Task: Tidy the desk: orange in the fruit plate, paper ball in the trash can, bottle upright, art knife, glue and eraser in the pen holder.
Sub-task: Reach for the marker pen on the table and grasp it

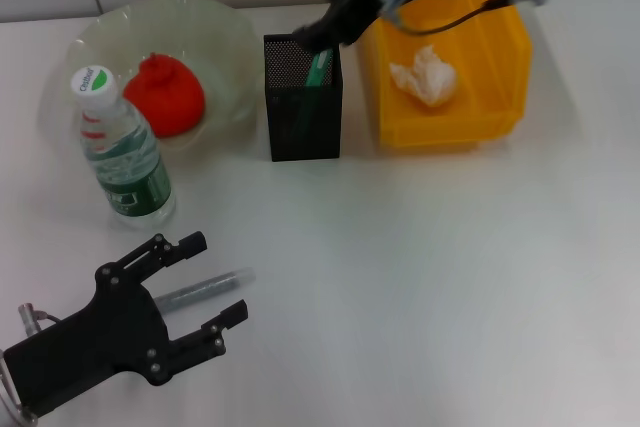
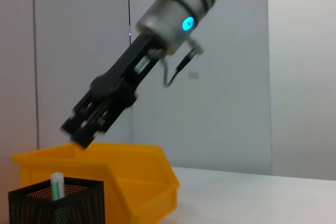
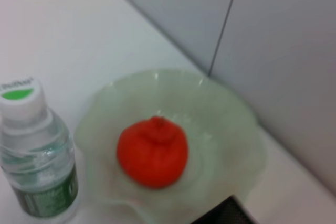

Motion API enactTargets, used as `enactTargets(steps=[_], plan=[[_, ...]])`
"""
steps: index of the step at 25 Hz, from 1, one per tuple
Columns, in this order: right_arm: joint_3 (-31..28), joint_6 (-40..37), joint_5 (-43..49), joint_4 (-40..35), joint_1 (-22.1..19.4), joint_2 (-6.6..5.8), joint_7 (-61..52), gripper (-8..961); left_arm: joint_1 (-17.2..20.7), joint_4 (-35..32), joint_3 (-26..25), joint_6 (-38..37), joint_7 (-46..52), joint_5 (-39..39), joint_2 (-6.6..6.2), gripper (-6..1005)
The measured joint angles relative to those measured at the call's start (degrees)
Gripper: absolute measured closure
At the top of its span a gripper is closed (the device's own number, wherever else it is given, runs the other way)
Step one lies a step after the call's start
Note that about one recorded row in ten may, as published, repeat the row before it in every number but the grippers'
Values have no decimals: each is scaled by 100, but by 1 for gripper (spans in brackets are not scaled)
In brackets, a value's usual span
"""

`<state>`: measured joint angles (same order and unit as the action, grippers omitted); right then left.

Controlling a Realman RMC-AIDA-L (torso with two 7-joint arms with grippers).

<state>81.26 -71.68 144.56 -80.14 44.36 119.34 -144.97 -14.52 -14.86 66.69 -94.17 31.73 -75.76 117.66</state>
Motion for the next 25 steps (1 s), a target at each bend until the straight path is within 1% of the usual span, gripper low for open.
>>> enactTargets(steps=[2, 3, 4, 6, 7, 8, 10, 12, 13, 14, 15, 17, 18, 19, 22, 25], plan=[[53, -93, -85, -1035, -663, 0, 10, 302, 1, -10, -9, -6, 0, 0, -3, 298], [137, -43, -424, -1894, -1405, -5, 105, 303, 3, -44, -19, -11, 0, 0, -9, 299], [137, -43, -424, -1894, -1405, -5, 105, 304, 3, -44, -19, -11, 0, 0, -9, 299], [183, 66, -993, -2432, -2134, -10, 468, 305, -4, -70, -22, -24, 9, 0, -20, 299], [190, 119, -1267, -2596, -2415, -10, 679, 306, -11, -80, -23, -30, 19, 0, -25, 299], [202, 234, -1798, -2732, -2834, -6, 1127, 306, -24, -113, -24, -42, 40, 0, -31, 300], [231, 393, -2833, -2747, -3552, 4, 2027, 305, -29, -165, -25, -60, 52, 1, -32, 300], [244, 456, -3893, -2497, -4057, 7, 3013, 304, -28, -209, -31, -80, 61, 0, -32, 300], [227, 398, -5004, -1992, -4463, 5, 4150, 304, -33, -221, -32, -91, 66, 0, -32, 300], [227, 398, -5004, -1992, -4463, 5, 4150, 304, -43, -237, -32, -104, 81, 0, -33, 301], [218, 320, -5539, -1673, -4635, 3, 4784, 304, -51, -251, -31, -109, 93, 0, -33, 301], [197, 136, -6200, -1069, -4795, -1, 5785, 305, -56, -290, -26, -119, 143, 0, -33, 301], [194, -87, -6672, -305, -4873, 0, 6761, 305, -56, -290, -26, -119, 143, 0, -33, 301], [194, -87, -6672, -305, -4873, 0, 6761, 305, -60, -333, -16, -123, 208, 0, -32, 302], [189, -340, -7140, 795, -4853, 3, 7863, 306, -41, -432, 11, -130, 339, -1, -34, 302], [87, -479, -7266, 1564, -4797, -3, 8255, 296, 0, -594, -10, -112, 633, -99, -69, 303]])
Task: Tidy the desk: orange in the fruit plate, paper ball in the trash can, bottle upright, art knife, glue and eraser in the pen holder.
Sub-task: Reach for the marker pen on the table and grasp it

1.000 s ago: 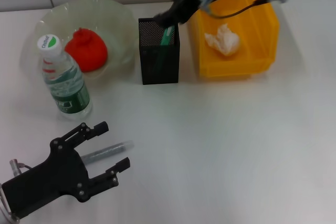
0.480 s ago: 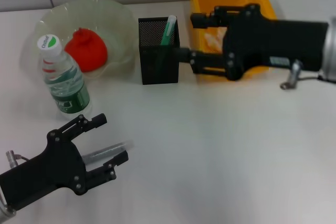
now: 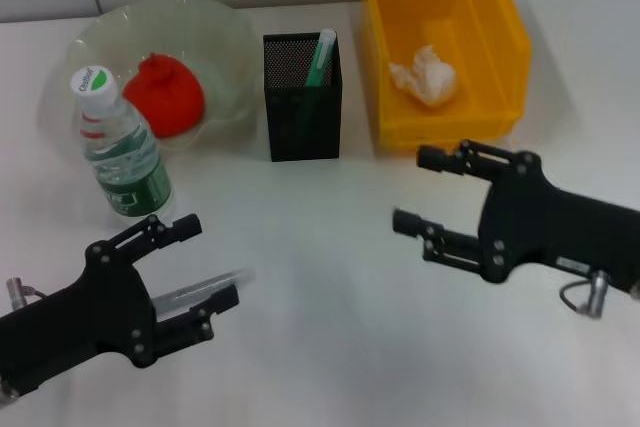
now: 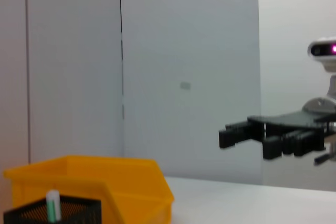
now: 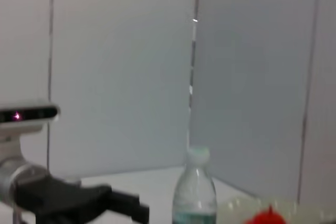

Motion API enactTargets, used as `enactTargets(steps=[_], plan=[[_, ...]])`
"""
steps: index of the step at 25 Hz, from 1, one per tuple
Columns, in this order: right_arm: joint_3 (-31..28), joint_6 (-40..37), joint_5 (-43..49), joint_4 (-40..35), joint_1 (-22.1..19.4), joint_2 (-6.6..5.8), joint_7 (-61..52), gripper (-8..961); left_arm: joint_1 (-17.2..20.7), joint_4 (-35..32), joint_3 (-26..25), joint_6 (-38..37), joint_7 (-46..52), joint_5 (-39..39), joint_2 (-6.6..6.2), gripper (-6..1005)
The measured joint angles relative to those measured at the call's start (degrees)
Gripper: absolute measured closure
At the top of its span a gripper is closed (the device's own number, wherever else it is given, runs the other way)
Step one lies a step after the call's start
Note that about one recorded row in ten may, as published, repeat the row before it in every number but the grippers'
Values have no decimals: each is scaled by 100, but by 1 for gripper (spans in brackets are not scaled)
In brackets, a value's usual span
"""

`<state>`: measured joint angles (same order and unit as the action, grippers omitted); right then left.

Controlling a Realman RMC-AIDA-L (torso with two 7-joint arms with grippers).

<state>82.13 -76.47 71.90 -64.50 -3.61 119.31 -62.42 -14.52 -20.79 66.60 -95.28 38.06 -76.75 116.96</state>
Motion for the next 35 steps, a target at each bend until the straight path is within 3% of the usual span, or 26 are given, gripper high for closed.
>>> enactTargets(steps=[4, 5, 6, 7, 10, 11, 12, 14, 17, 24, 25, 29, 35], plan=[[-312, -343, -53, 588, 31, 8, 276, 275, 54, -350, -31, 70, 501, -263, -37, 303], [-415, -468, -79, 752, 52, 11, 386, 269, 235, -1318, -39, 317, 1432, -758, -1, 304], [-524, -585, -113, 894, 76, 10, 488, 264, 235, -1318, -39, 317, 1432, -758, -1, 304], [-651, -725, -144, 1078, 115, 10, 599, 259, 399, -2065, -35, 495, 2018, -1144, 80, 304], [-1075, -1126, -198, 1701, 305, -2, 882, 176, 399, -2065, -35, 495, 2018, -1144, 80, 304], [-1203, -1249, -195, 1916, 372, -8, 970, 148, 641, -3615, 285, 851, 3446, -1950, 164, 305], [-1376, -1381, -168, 2176, 467, -25, 1107, 120, 661, -4046, 478, 926, 3904, -2179, 162, 305], [-1597, -1527, -38, 2575, 617, -64, 1336, 120, 661, -4046, 478, 926, 3904, -2179, 162, 305], [-1763, -1633, 297, 2889, 757, -107, 1554, 120, 607, -5404, 849, 1024, 5238, -3158, 161, 306], [-1840, -1555, 567, 3052, 803, -76, 1710, 119, 244, -6310, 1274, 980, 6591, -4365, 152, 307], [-1852, -1533, 569, 3092, 816, -72, 1744, 119, 77, -6643, 1629, 967, 7111, -4881, 159, 307], [-1871, -1507, 572, 3262, 923, -74, 1799, 119, -116, -7016, 2032, 1025, 7774, -5263, 169, 308], [-1963, -1470, 575, 3352, 993, -71, 1801, 120, -433, -7068, 2281, 1064, 8397, -5869, 174, 309]])
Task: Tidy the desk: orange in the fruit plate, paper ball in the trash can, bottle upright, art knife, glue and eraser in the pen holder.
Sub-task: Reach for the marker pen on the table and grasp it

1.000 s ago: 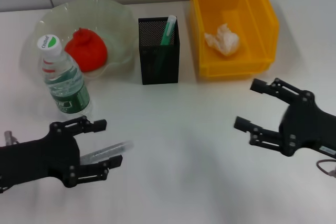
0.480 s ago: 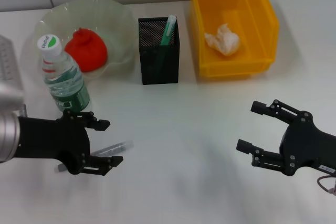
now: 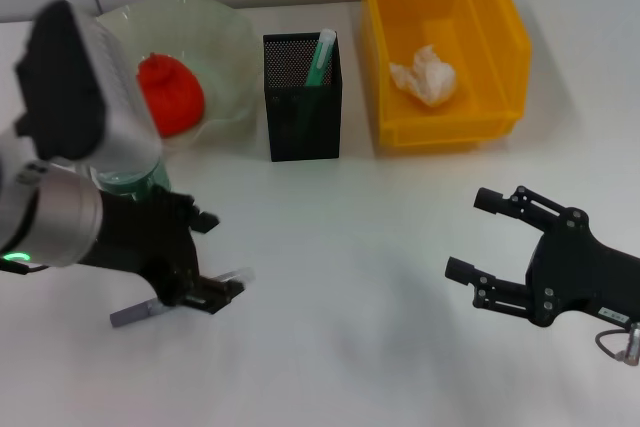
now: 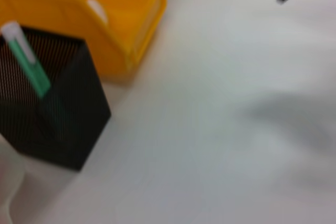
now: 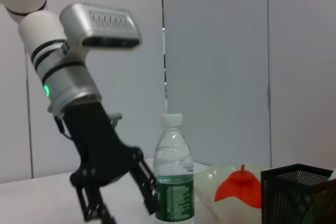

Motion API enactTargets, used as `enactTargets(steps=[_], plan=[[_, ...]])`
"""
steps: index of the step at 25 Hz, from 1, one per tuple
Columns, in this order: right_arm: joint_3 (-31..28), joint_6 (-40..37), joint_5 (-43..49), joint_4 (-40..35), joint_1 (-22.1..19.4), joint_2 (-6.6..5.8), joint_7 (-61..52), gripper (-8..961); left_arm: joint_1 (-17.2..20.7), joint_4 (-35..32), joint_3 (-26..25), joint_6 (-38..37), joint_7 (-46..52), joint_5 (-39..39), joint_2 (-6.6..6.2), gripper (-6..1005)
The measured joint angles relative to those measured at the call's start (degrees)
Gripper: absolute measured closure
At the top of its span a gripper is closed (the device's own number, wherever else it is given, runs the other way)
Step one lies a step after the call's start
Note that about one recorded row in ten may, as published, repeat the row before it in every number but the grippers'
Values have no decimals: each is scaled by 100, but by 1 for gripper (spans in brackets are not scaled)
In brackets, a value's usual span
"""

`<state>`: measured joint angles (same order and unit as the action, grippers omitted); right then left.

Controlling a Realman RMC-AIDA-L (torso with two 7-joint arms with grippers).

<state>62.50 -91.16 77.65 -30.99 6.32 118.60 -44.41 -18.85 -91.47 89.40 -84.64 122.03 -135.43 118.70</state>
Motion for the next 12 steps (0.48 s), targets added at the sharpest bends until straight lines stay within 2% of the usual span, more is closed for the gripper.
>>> enactTargets(steps=[5, 12], plan=[[-11, 34, 4, 52, 48, 5, -20, 120, -123, -118, 799, 111, 525, -862, 24, 310], [-10, 43, 9, 104, 119, 24, -19, 119, -233, -115, 1220, 130, 1077, -1018, 30, 311]])
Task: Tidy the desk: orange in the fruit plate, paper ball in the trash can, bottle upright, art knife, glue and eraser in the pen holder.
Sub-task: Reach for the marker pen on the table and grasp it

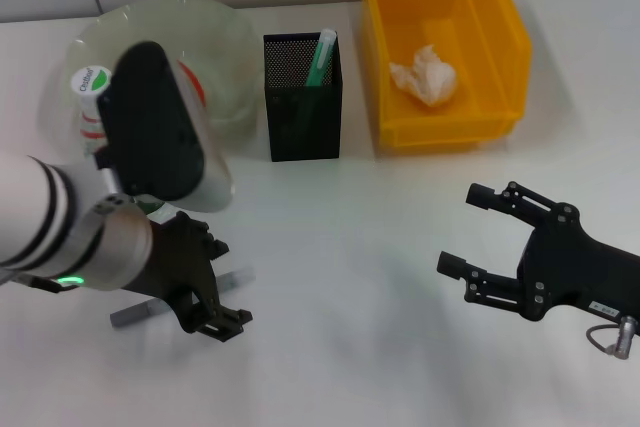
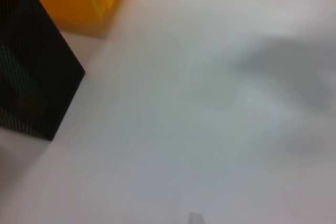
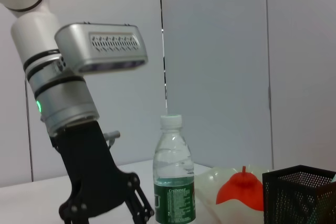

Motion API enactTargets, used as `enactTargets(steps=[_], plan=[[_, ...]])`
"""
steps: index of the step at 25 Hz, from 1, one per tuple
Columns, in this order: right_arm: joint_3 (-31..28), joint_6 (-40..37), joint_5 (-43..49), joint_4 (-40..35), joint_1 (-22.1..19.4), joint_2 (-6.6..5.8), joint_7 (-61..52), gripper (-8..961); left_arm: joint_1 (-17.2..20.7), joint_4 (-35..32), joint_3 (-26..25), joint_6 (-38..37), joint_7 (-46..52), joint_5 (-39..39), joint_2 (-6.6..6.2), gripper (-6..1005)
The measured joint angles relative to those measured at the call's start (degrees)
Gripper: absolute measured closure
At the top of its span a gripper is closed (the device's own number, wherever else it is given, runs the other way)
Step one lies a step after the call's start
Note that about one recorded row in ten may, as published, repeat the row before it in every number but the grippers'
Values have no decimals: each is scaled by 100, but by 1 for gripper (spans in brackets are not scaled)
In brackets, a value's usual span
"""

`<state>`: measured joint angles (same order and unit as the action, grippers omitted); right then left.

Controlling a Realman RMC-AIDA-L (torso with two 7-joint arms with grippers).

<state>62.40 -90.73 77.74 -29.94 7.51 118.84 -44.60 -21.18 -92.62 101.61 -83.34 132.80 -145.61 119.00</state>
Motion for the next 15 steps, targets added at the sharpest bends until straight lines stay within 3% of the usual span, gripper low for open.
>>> enactTargets(steps=[4, 15], plan=[[0, 26, 3, 47, 57, -4, -10, 119, -222, 156, 241, -54, 543, -315, 1, 312], [0, 226, 50, 355, 287, -44, 19, 120, -523, 694, 233, -89, 746, -470, 8, 314]])
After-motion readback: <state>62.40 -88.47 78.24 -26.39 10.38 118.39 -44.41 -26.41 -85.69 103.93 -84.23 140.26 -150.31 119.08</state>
